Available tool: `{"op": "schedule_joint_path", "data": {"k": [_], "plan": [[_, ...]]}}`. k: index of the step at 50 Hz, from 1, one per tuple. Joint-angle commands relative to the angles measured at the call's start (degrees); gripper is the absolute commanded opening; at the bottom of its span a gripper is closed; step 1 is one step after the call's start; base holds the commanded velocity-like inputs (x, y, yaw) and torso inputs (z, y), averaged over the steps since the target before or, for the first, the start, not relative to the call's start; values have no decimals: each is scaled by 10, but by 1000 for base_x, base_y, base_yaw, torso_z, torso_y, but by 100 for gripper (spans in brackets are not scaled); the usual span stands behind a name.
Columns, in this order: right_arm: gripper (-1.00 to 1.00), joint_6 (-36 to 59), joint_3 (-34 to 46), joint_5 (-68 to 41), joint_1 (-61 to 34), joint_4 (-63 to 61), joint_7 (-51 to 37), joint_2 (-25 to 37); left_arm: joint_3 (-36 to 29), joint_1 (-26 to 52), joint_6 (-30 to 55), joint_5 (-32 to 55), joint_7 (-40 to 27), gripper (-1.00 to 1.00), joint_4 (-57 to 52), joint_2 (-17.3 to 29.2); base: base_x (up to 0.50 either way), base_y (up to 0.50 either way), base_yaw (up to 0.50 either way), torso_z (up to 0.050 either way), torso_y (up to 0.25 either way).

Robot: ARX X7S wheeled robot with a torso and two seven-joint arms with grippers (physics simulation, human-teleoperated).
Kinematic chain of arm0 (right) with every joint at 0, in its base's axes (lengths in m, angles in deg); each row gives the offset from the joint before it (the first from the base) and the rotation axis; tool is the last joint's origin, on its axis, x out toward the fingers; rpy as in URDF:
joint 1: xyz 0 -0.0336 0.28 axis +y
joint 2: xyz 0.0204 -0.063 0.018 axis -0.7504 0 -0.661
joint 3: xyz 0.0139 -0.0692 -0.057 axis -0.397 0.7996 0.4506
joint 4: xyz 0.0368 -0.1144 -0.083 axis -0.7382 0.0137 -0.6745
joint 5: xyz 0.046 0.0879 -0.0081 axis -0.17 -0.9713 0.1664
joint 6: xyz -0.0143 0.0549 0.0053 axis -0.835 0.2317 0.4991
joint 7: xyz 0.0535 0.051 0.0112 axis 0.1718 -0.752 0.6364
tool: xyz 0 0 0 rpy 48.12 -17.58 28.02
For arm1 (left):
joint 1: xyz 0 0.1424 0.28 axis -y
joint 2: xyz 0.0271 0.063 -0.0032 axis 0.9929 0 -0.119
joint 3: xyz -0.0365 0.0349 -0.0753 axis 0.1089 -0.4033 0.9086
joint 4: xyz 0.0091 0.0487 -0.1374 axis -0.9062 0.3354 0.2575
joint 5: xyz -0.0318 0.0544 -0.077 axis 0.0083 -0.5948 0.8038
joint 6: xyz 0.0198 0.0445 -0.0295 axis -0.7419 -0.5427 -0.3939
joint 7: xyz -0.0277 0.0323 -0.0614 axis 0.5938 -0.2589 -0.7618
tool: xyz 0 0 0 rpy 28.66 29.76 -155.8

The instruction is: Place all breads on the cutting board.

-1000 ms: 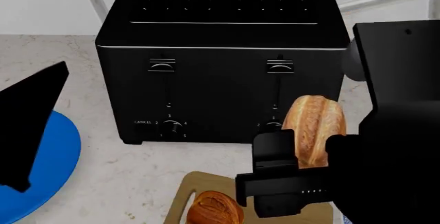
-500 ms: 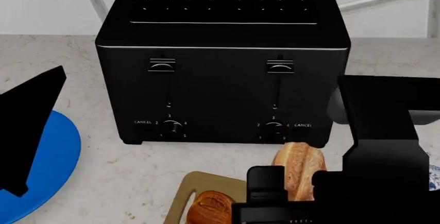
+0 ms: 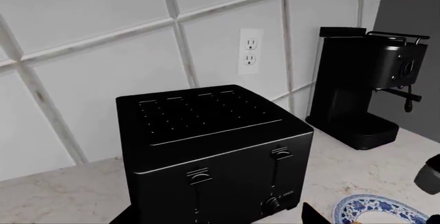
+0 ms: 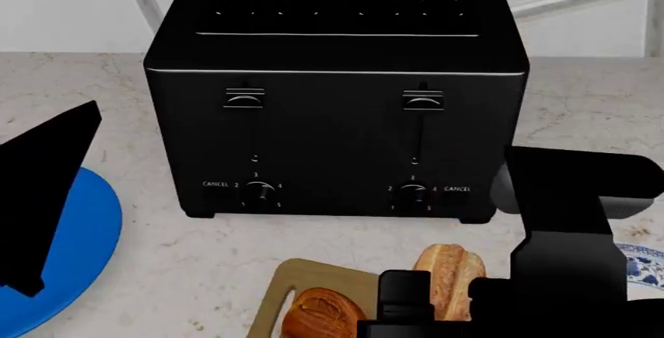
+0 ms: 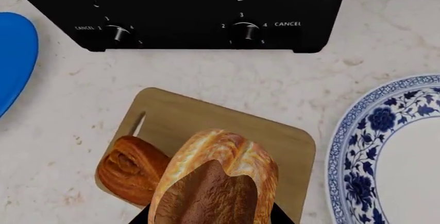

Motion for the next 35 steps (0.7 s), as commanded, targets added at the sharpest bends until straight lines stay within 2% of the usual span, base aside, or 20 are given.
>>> {"op": "schedule_joint_path", "data": {"k": [1, 35], "plan": [[-100, 14, 7, 26, 19, 26, 25, -9, 1, -9, -2, -6, 5, 100, -4, 1, 0, 0, 0, 0, 0], [-100, 13, 34, 66, 75, 82, 76, -39, -4, -15, -6, -12, 12, 100, -3, 0, 0, 0, 0, 0, 0]]}}
